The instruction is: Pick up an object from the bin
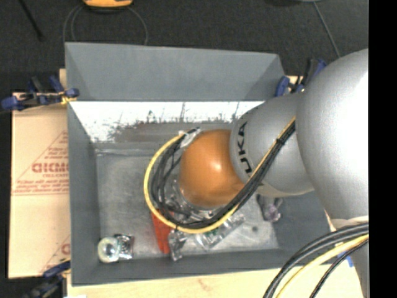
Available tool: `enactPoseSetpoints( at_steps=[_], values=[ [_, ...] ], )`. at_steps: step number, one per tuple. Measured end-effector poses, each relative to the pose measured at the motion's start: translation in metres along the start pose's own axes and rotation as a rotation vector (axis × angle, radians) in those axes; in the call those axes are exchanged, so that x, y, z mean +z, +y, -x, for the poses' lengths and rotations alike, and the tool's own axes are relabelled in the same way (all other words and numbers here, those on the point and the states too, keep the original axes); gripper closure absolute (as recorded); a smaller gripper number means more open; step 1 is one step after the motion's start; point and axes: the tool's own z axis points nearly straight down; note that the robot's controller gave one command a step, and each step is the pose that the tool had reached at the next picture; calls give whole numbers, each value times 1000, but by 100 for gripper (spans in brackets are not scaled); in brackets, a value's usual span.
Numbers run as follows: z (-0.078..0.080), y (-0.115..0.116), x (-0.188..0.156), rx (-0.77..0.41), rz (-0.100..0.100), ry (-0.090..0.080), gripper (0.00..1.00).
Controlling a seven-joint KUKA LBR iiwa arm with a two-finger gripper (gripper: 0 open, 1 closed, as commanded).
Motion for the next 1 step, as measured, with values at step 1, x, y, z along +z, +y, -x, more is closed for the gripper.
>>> enactPoseSetpoints(
  at_steps=[1],
  values=[
    [56, -60, 6, -419, 9, 45, 100]
  ],
)
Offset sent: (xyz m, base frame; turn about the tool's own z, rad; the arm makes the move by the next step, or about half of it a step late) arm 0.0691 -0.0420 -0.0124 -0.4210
